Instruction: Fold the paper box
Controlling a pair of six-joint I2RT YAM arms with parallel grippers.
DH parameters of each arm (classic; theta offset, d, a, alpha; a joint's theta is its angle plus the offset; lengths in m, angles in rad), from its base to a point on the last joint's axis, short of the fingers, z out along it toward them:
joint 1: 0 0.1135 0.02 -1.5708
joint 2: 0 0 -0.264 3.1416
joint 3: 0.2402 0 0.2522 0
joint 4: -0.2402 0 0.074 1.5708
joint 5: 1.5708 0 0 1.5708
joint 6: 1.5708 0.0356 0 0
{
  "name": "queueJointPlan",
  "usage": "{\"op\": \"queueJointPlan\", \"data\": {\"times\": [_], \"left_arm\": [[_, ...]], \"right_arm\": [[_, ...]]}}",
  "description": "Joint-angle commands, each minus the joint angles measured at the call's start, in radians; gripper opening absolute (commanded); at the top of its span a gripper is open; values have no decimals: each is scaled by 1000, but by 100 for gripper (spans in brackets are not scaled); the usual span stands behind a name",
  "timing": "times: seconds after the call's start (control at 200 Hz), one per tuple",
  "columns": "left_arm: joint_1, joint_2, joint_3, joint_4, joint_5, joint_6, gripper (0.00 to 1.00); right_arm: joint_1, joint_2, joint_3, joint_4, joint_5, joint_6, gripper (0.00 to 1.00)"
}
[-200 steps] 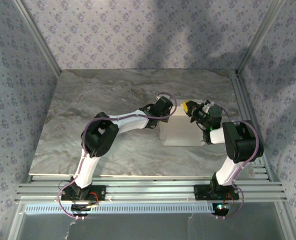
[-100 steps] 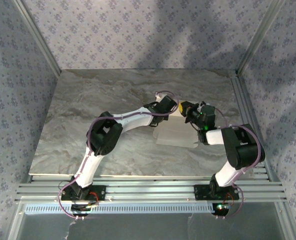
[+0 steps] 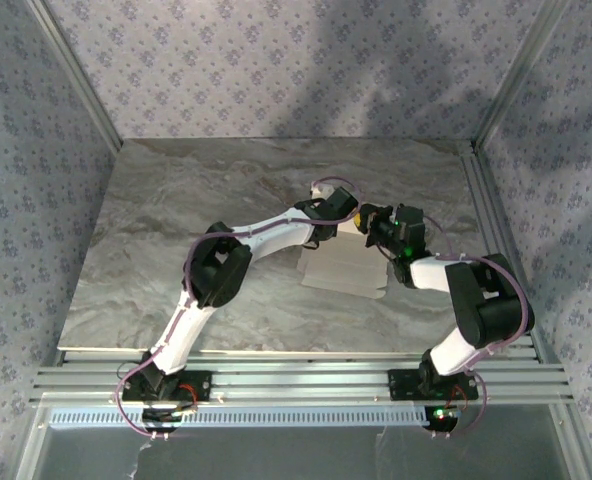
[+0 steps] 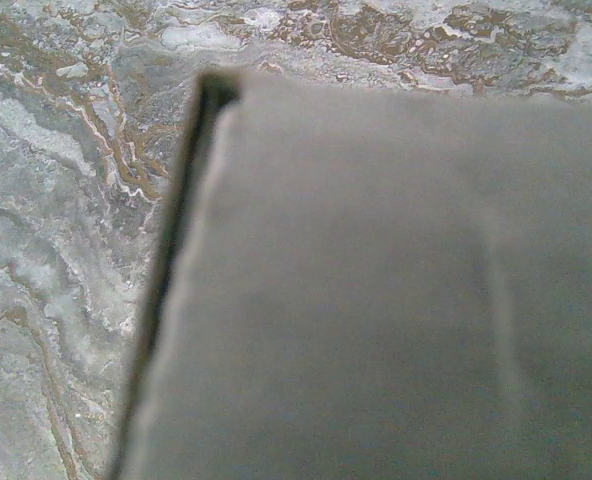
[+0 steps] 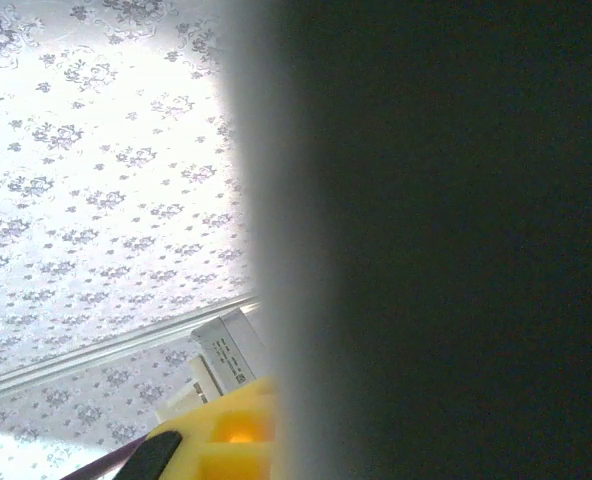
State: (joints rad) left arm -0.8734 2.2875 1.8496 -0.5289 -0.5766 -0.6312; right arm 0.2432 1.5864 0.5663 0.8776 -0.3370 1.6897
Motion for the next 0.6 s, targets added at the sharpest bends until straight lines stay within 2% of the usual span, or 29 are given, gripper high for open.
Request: {"op": "queueJointPlan", "data": {"times": [0.0,0.075,0.17,0.235,0.31,0.395,0.595], "left_arm": [[19,28,20,-93,-100,0,0],[20,26,13,-88,-95,14,0],[22,21,5,-91,-98,34,0],[28,8,-15,-88,-95,40,0],[38,-15,-48,-83,-94,42,0],[48,-40,-86,-74,-102,60,0],[83,-113,-200,-54,-132,70,0]], "right_arm": [[2,0,15,-130,-20,11,0],[-4,-14,35,-189,-28,0,0],[-18,-65,73,-305,-33,-44,28],[-33,-126,118,-439,-27,-107,41],[-59,-195,174,-591,-19,-184,52],[-93,-251,210,-698,-29,-224,56],[-153,-321,192,-746,-41,-203,56]]}}
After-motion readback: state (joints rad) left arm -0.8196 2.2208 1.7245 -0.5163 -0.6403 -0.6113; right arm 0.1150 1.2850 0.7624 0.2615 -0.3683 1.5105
